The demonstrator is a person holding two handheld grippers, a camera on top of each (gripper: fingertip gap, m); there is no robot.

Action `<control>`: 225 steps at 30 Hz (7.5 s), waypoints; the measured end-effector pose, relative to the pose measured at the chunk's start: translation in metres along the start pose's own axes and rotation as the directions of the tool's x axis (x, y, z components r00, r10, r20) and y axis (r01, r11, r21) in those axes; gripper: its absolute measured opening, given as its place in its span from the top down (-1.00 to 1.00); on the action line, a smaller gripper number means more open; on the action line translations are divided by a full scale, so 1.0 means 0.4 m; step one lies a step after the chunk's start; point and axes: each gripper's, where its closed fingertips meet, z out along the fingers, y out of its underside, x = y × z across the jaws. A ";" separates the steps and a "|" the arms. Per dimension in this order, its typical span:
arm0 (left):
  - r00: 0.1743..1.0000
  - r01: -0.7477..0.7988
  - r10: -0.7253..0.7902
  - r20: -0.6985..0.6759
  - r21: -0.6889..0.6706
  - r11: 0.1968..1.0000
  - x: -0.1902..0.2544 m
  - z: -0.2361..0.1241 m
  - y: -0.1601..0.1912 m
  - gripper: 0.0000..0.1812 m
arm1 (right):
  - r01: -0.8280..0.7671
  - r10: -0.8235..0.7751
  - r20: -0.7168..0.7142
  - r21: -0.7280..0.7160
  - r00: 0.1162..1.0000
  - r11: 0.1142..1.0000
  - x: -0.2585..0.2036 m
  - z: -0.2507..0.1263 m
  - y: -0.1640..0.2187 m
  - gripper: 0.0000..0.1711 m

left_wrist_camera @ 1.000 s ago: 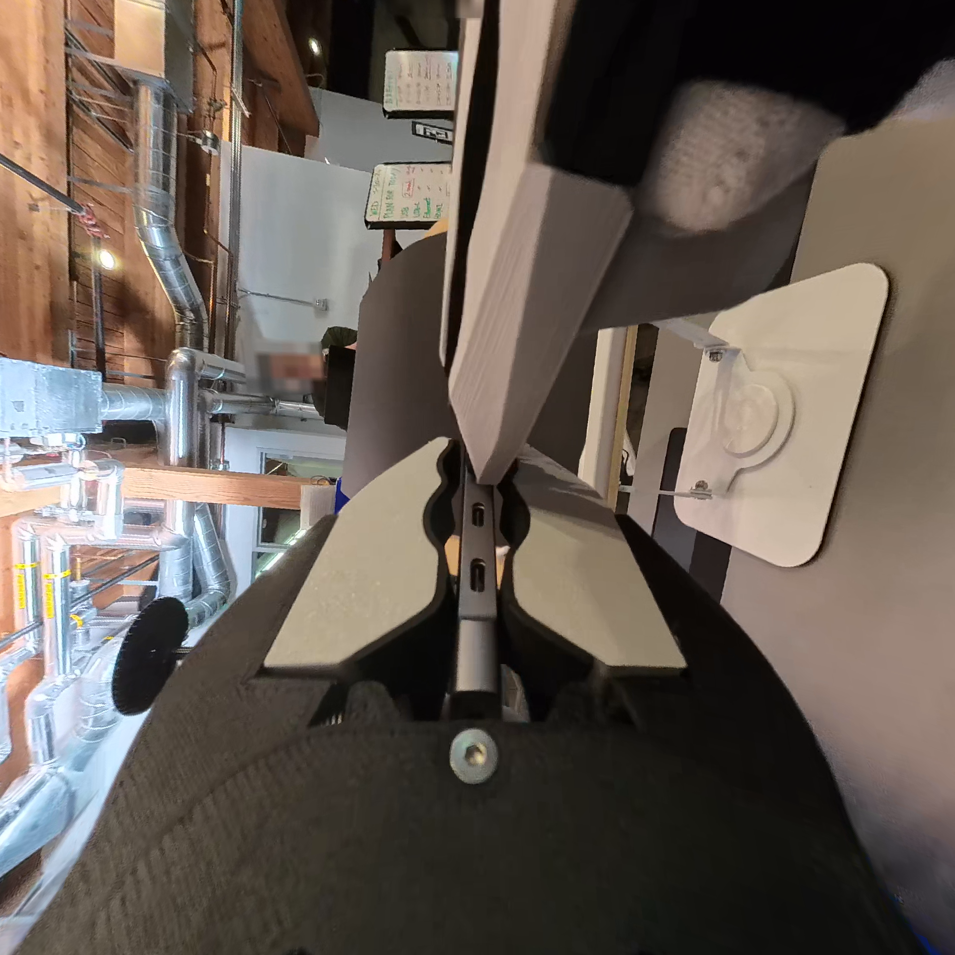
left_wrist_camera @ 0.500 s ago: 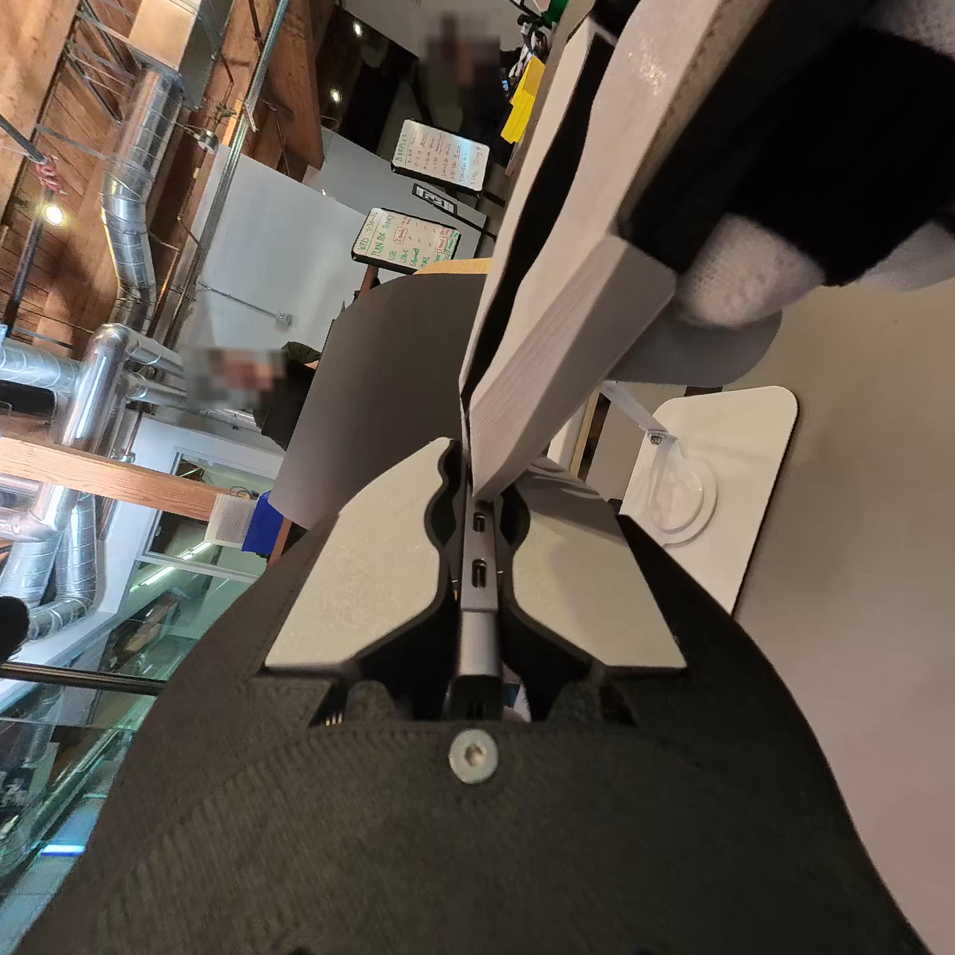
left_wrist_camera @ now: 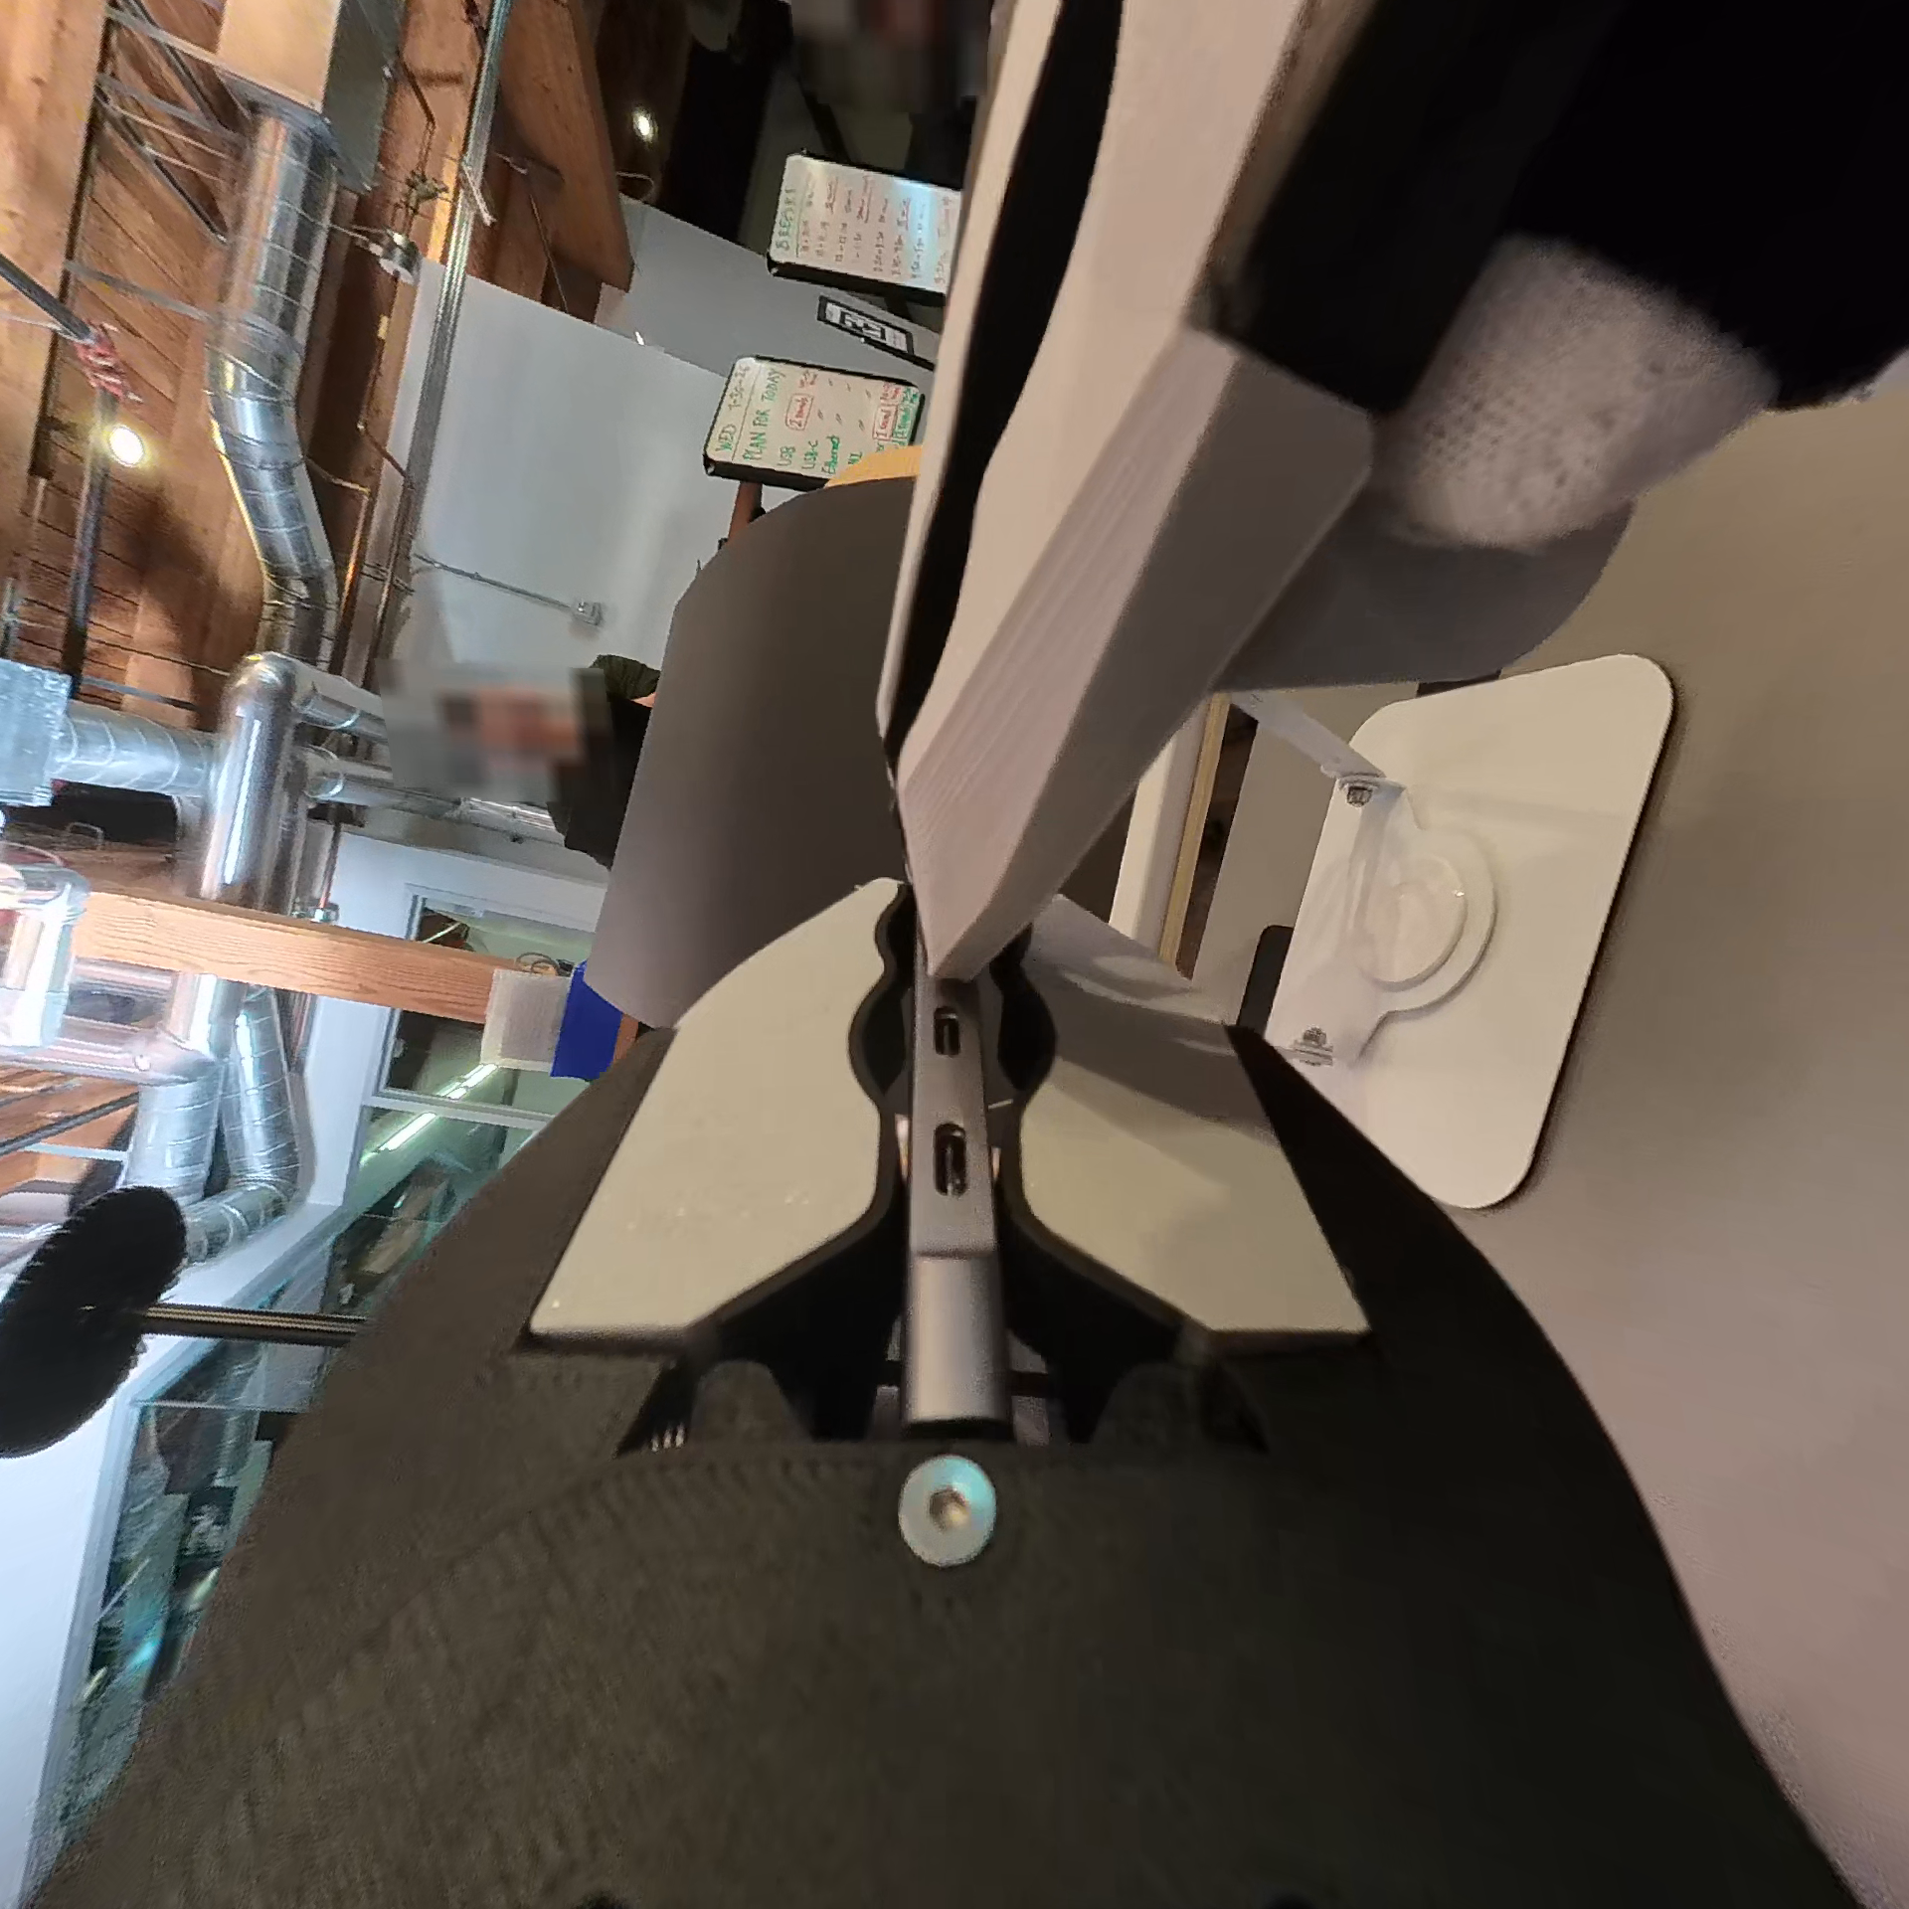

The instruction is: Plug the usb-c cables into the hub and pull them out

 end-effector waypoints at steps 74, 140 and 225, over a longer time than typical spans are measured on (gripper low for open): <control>0.453 0.217 -0.679 -0.577 -0.668 0.712 0.082 -0.062 0.058 0.74 | 0.297 -0.271 -0.426 -0.005 0.863 0.955 0.049 0.014 -0.018 0.86; 0.206 0.728 -0.875 -0.437 -0.529 0.436 0.340 0.049 0.126 0.74 | 0.135 -0.110 -0.289 0.067 0.951 0.989 0.121 -0.044 -0.021 0.88; 0.198 0.643 -0.809 -0.553 -0.550 0.534 0.475 0.057 0.075 0.74 | 0.259 -0.325 0.148 -0.907 0.934 0.333 0.439 -1.039 0.411 0.82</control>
